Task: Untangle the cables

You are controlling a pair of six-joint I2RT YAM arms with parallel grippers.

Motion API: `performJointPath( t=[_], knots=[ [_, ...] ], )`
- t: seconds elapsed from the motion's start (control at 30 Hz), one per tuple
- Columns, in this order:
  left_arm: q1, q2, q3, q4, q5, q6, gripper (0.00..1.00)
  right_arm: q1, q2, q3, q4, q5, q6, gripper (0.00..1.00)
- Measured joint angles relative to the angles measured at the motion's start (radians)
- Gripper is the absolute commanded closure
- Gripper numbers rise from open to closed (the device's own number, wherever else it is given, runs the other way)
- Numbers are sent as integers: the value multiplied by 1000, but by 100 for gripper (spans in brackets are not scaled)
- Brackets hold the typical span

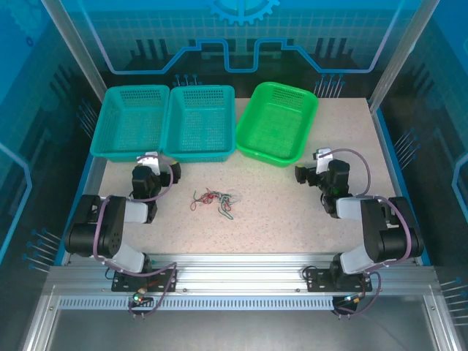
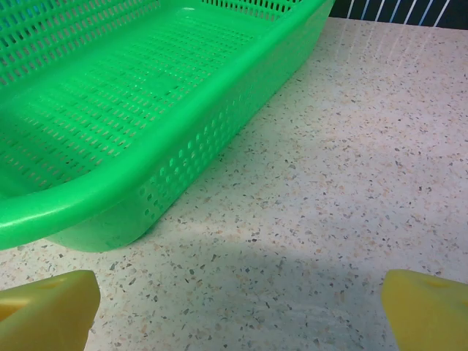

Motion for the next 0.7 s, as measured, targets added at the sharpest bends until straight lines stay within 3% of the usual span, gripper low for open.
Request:
performJointPath(
  t=[0.6,0.7],
  knots=[
    [0,0,0,1,0,0,1,0,-3,0,-3,-2,0,0],
    [-1,-21,-22,17,-2,0,1,0,-77,0,-80,10,10,0]
  ],
)
